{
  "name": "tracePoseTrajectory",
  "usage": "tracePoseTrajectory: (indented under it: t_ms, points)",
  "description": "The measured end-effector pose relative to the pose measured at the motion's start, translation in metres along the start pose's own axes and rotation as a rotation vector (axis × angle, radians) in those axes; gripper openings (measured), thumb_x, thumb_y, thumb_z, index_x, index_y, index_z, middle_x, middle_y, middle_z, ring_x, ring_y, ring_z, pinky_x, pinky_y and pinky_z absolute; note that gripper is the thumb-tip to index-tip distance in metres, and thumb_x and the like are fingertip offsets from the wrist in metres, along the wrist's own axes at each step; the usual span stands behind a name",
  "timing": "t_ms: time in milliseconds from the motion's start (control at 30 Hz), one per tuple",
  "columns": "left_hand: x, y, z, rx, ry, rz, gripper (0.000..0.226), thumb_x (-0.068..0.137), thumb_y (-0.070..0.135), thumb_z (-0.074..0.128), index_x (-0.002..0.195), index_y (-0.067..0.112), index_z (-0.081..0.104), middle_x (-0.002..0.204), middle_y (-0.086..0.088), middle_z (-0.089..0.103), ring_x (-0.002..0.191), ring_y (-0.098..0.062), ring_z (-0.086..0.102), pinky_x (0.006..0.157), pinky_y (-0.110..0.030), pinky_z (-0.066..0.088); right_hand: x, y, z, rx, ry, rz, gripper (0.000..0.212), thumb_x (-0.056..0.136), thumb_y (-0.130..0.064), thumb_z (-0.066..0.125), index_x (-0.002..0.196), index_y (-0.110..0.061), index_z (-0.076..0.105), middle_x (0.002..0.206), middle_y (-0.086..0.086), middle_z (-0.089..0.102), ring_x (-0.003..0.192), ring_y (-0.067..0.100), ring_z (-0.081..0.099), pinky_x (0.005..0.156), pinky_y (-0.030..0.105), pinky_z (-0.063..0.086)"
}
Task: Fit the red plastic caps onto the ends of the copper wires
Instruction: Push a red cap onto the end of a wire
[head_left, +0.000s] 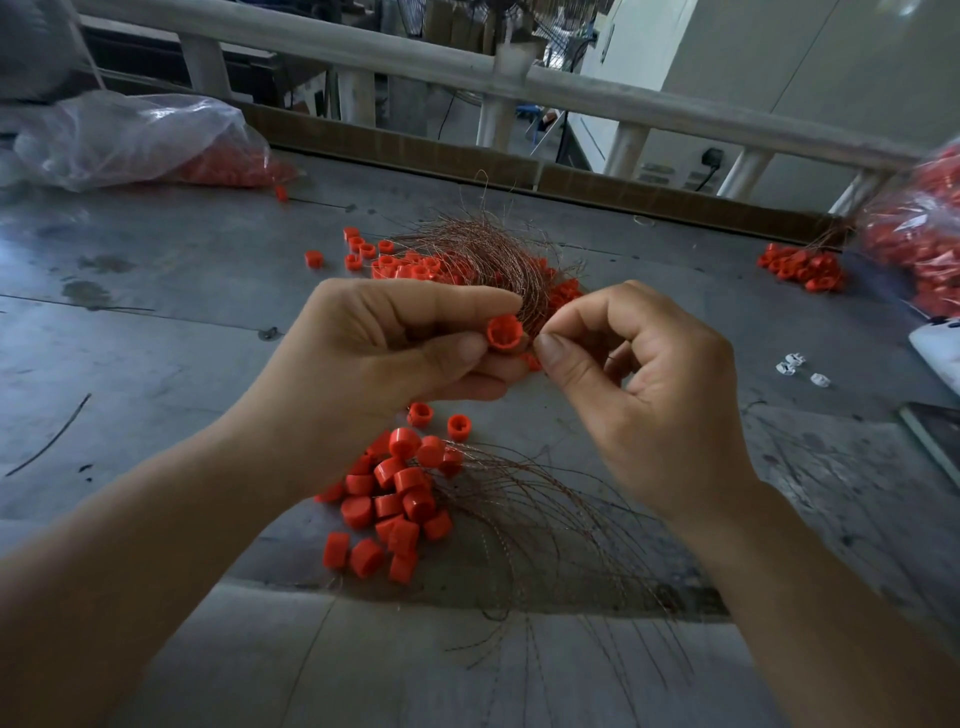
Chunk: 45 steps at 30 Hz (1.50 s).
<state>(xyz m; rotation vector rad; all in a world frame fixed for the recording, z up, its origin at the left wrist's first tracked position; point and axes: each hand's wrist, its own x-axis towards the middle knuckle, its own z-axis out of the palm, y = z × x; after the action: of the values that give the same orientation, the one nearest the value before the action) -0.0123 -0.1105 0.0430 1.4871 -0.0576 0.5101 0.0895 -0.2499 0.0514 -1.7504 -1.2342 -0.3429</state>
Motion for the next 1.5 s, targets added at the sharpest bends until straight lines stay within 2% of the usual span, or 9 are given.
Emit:
tracePoseTrajectory:
  t_ms: [533, 700, 800, 900, 1033, 1133, 1300, 1367, 1500]
  points:
    - [-0.001, 0.004, 0.002, 0.022, 0.015, -0.014, 0.031, 0.066, 0.007, 0.06, 0.094, 0.016, 0.069, 0.08, -0.001, 0.074, 0.074, -0.012, 0.071, 0.064, -0.017, 0.054, 0.0, -0.001, 0.0, -0.024, -0.011, -0.017, 0.006, 0.08, -0.013, 0.062, 0.073, -0.014, 0.062, 0.07, -0.01, 0.056, 0.063, -0.001, 0.048, 0.057, 0.006, 0.035]
    - [0.0, 0.005, 0.001, -0.05, 0.037, -0.044, 0.033, 0.065, 0.005, 0.058, 0.094, 0.016, 0.068, 0.075, -0.003, 0.073, 0.07, -0.012, 0.071, 0.061, -0.017, 0.054, 0.001, -0.003, -0.002, 0.017, -0.033, -0.018, 0.01, 0.079, -0.008, 0.06, 0.078, -0.017, 0.063, 0.073, -0.007, 0.059, 0.068, 0.007, 0.053, 0.057, 0.01, 0.039]
    - [0.001, 0.006, 0.001, -0.094, 0.03, -0.061, 0.032, 0.064, 0.006, 0.058, 0.092, 0.015, 0.07, 0.074, -0.003, 0.073, 0.07, -0.012, 0.07, 0.06, -0.018, 0.054, 0.001, -0.004, -0.003, 0.085, -0.071, 0.046, 0.016, 0.079, -0.01, 0.059, 0.079, -0.025, 0.061, 0.075, -0.011, 0.06, 0.065, 0.009, 0.055, 0.054, 0.012, 0.041]
    - [0.001, 0.006, 0.001, -0.144, 0.034, -0.071, 0.027, 0.061, 0.008, 0.061, 0.084, 0.013, 0.074, 0.073, -0.004, 0.073, 0.07, -0.012, 0.07, 0.061, -0.018, 0.054, 0.001, -0.005, -0.003, 0.2, -0.115, 0.128, 0.016, 0.077, -0.014, 0.059, 0.077, -0.03, 0.062, 0.072, -0.014, 0.062, 0.065, 0.003, 0.059, 0.057, 0.011, 0.043]
    - [0.001, 0.006, 0.003, -0.215, 0.026, -0.097, 0.024, 0.06, 0.006, 0.061, 0.081, 0.005, 0.072, 0.073, -0.007, 0.072, 0.067, -0.012, 0.069, 0.059, -0.017, 0.054, 0.002, -0.005, -0.004, 0.324, -0.176, 0.171, 0.018, 0.076, -0.012, 0.065, 0.075, -0.03, 0.064, 0.063, -0.019, 0.064, 0.061, -0.004, 0.06, 0.056, 0.007, 0.043]
    - [0.001, 0.005, 0.004, -0.267, -0.009, -0.108, 0.022, 0.06, 0.008, 0.063, 0.079, 0.006, 0.073, 0.077, -0.009, 0.072, 0.067, -0.012, 0.069, 0.059, -0.018, 0.054, 0.001, -0.005, -0.002, 0.375, -0.209, 0.197, 0.022, 0.077, -0.007, 0.068, 0.074, -0.029, 0.066, 0.058, -0.017, 0.064, 0.054, -0.002, 0.059, 0.051, 0.009, 0.042]
    - [0.001, 0.004, 0.004, -0.332, -0.04, -0.136, 0.019, 0.061, 0.008, 0.063, 0.077, 0.009, 0.073, 0.079, -0.01, 0.072, 0.07, -0.014, 0.07, 0.06, -0.018, 0.054, 0.002, -0.006, 0.0, 0.388, -0.266, 0.234, 0.017, 0.073, -0.014, 0.072, 0.071, -0.029, 0.065, 0.054, -0.017, 0.062, 0.048, 0.0, 0.057, 0.046, 0.009, 0.04]
    - [0.002, 0.004, 0.002, -0.342, -0.018, -0.136, 0.019, 0.061, 0.007, 0.062, 0.076, 0.009, 0.073, 0.077, -0.009, 0.072, 0.071, -0.014, 0.07, 0.061, -0.018, 0.054, 0.005, -0.005, -0.005, 0.396, -0.297, 0.278, 0.004, 0.07, -0.027, 0.069, 0.071, -0.028, 0.066, 0.054, -0.011, 0.064, 0.04, 0.001, 0.053, 0.04, 0.01, 0.037]
    - [0.003, 0.008, -0.003, -0.349, 0.031, -0.116, 0.019, 0.059, 0.01, 0.064, 0.076, 0.011, 0.074, 0.075, -0.007, 0.071, 0.072, -0.013, 0.07, 0.062, -0.018, 0.054, 0.015, 0.008, -0.022, 0.388, -0.253, 0.424, 0.027, 0.064, -0.045, 0.06, 0.067, -0.019, 0.067, 0.042, -0.002, 0.056, 0.03, 0.003, 0.04, 0.033, 0.01, 0.028]
